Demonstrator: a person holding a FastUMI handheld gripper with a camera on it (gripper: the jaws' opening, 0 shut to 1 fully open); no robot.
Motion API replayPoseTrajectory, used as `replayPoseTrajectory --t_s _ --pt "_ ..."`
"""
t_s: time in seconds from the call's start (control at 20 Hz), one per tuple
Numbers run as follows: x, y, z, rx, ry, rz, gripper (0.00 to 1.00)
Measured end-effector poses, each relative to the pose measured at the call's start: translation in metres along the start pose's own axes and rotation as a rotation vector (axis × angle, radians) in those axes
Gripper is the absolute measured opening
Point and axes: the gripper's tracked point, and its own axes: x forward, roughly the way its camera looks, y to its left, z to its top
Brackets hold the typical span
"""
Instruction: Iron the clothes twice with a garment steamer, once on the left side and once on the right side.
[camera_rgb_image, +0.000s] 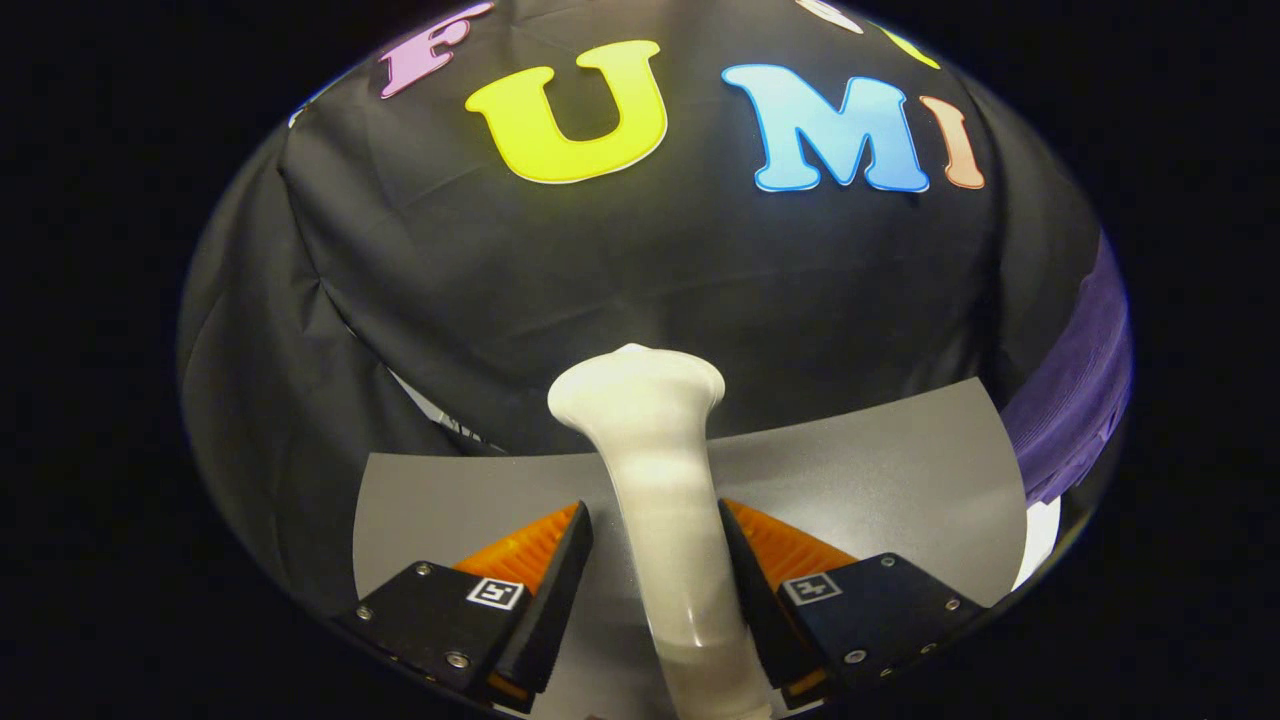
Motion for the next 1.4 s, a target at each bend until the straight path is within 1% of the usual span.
replayPoseTrajectory --t_s 0.1,0.15,0.35,0.45,0.5,0.55,0.65,0.8,0.9,1.05,1.25,1.4 --pt "-0.002 -0.009 0.003 0.002 -0.016 -0.028 0.65" --pt "-0.002 -0.009 0.002 -0.003 -0.021 -0.029 0.53" --pt "-0.002 -0.009 -0.001 -0.026 -0.048 -0.058 0.49" --pt "-0.002 -0.009 -0.001 -0.043 -0.067 -0.083 0.45" --pt "-0.004 -0.007 -0.001 -0.046 -0.072 -0.074 0.43" --pt "-0.004 -0.006 -0.002 -0.041 -0.084 -0.061 0.38" --pt "-0.008 -0.005 -0.002 -0.041 -0.105 -0.039 0.36" --pt "-0.031 -0.005 -0.001 -0.065 -0.159 -0.035 0.35" --pt "-0.053 -0.002 0.000 -0.057 -0.227 -0.009 0.35" --pt "-0.095 -0.009 -0.005 -0.013 -0.332 0.023 0.35" --pt "-0.148 -0.031 -0.017 -0.019 -0.459 0.019 0.35" --pt "-0.174 -0.054 -0.030 -0.023 -0.491 -0.004 0.35"
